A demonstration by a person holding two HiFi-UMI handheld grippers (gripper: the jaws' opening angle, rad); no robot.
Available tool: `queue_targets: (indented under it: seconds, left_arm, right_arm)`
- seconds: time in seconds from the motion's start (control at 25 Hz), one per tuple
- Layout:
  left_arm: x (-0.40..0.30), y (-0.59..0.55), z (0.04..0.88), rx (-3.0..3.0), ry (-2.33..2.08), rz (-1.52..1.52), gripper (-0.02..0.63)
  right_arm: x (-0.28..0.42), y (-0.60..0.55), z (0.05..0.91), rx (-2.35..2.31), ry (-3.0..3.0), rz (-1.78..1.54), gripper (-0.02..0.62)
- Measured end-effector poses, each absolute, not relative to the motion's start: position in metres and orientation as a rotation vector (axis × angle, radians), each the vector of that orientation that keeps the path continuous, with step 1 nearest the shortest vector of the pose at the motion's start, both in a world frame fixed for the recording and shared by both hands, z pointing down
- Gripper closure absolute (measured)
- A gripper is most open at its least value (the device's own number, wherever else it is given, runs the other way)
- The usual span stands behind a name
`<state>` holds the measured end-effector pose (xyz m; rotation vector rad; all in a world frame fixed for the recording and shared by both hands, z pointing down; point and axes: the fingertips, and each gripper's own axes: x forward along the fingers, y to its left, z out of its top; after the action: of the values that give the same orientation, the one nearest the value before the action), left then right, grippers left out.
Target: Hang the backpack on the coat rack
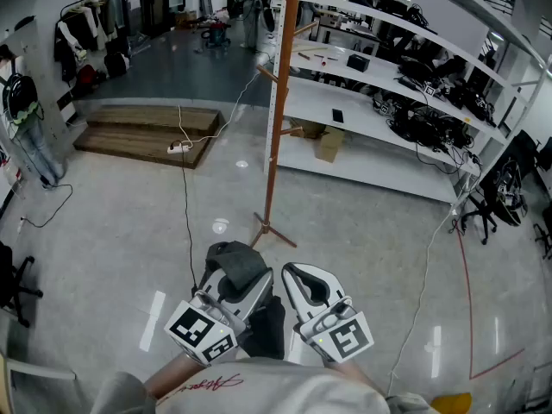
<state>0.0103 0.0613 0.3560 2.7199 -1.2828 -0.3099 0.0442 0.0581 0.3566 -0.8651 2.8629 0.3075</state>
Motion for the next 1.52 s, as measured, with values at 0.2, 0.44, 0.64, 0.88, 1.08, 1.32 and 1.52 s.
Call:
queue_targets:
  seconds: [0.2,0.44,0.64,0.88,1.08,1.32,1.52]
  left_arm:
    - [0.012,0.063,0.352,2.728,-1.286,-0.317,0.511]
    - [0.015,0.059,0.351,2.737,-1.281,-0.315,0.511]
    - [0.016,0.06,0.354,2.729,-1.279,-0.308,0.511]
    - [0.014,0.06,0.352,2.717,-1.291,-0.315,0.511]
    - [0.016,0.058,0.349,2.724,-1.303,-0.329,0.511]
    - [0.016,0.05,0.34,2.724,-1.346,-0.356,0.511]
    - [0.008,0.033,0.317,2.742,-1.432,-0.409,0.512]
  right_arm:
    - [0.045,0.061,0.356,-0.855,2.871,0.314,0.572]
    - [0.046,0.057,0.355,-0.859,2.866,0.319,0.573]
    - [0.046,0.057,0.355,-0.865,2.854,0.293,0.572]
    - [0.051,0.059,0.342,-0.852,2.763,0.271,0.572]
    - [0.056,0.058,0.343,-0.869,2.754,0.298,0.572]
    - [0.071,0.052,0.344,-0.892,2.746,0.277,0.572]
    - [0.081,0.047,0.351,-0.897,2.761,0.267,0.572]
